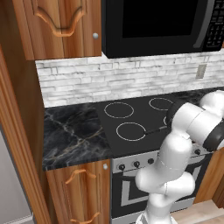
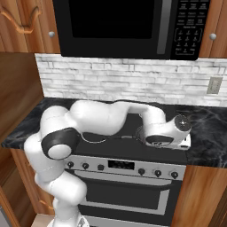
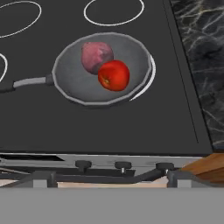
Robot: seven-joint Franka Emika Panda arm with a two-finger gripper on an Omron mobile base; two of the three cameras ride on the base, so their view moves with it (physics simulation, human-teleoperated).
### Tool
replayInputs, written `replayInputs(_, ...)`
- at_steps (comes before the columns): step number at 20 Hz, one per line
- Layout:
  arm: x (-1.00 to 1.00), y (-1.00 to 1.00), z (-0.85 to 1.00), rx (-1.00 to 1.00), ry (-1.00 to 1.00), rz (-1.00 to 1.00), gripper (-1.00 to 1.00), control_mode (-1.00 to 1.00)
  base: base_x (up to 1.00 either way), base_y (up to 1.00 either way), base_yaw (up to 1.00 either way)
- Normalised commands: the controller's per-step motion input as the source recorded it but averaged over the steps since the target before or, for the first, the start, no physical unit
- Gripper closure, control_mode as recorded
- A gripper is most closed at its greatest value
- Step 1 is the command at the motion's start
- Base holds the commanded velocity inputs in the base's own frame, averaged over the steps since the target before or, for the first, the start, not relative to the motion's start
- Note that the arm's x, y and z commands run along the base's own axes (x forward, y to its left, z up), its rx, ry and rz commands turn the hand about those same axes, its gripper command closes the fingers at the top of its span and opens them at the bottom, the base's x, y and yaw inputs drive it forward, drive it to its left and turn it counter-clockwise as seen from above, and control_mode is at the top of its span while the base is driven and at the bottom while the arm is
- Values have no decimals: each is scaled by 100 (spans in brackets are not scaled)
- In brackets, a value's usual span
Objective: Place the pan on the front right burner on the stove. Then place the tomato and the onion in the pan and turn on the front right burner.
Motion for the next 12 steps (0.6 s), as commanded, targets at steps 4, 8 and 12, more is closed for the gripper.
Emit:
replayInputs(4, -18, -25, 0, 0, -20, 0, -100, -100, 0, 0, 0)
replayInputs(8, -51, -35, 0, 0, -20, 1, -100, -100, 0, 0, 0)
replayInputs(12, -64, -28, -7, 0, -16, 4, -100, -100, 0, 0, 0)
